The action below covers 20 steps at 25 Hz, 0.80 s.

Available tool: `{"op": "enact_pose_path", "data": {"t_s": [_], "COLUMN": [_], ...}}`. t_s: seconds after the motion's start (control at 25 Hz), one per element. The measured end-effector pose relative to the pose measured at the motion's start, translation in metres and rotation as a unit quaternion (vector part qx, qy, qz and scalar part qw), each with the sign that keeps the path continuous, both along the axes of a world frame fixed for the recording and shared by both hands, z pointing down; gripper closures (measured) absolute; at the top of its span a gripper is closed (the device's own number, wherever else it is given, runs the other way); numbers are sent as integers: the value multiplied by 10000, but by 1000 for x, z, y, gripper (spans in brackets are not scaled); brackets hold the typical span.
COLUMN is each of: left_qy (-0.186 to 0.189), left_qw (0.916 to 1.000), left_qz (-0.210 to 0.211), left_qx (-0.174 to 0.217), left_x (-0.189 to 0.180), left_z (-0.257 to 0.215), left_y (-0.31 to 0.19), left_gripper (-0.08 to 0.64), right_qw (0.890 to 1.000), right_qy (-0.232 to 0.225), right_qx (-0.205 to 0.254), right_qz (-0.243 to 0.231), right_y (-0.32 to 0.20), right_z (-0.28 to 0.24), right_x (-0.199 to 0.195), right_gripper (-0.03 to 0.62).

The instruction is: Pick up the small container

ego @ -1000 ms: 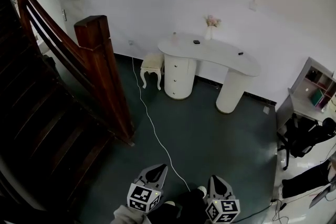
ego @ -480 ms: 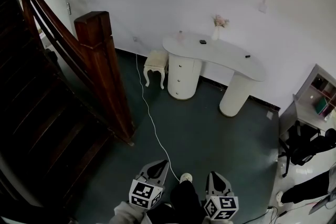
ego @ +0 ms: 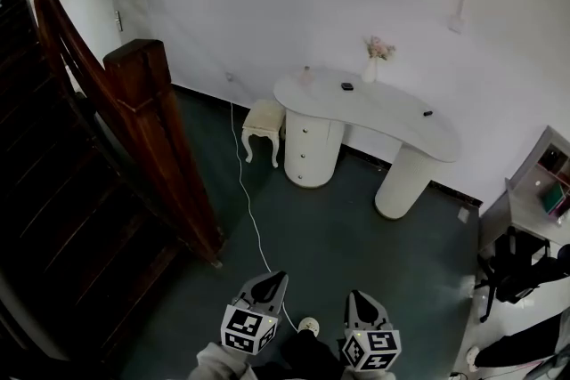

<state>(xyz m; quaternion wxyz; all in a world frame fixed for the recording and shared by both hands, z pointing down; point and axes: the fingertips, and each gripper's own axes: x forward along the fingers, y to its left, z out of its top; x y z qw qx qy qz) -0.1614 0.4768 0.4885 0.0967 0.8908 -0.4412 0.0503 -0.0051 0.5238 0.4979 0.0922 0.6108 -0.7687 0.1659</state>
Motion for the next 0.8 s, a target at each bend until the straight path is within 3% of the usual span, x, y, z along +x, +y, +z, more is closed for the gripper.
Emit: {"op": "enact_pose_path", "data": {"t_s": [0.32,0.8], "left_qy": [43,86], "left_qw": [9998,9990], "left_qz": [-185,-439], "left_qx": [15,-25], "left_x": [29,62], "left_z": [-8,-3], "left_y": [-67,-128], "left_gripper": [543,543], "right_qw": [9997,9995], "right_qy": [-24,-49], "right_qx": [-12,-7], "right_qz": [-249,-326], "right_y": [-77,-140], "right_z": [-3,0], "right_x": [26,68], "right_gripper": [543,543]}}
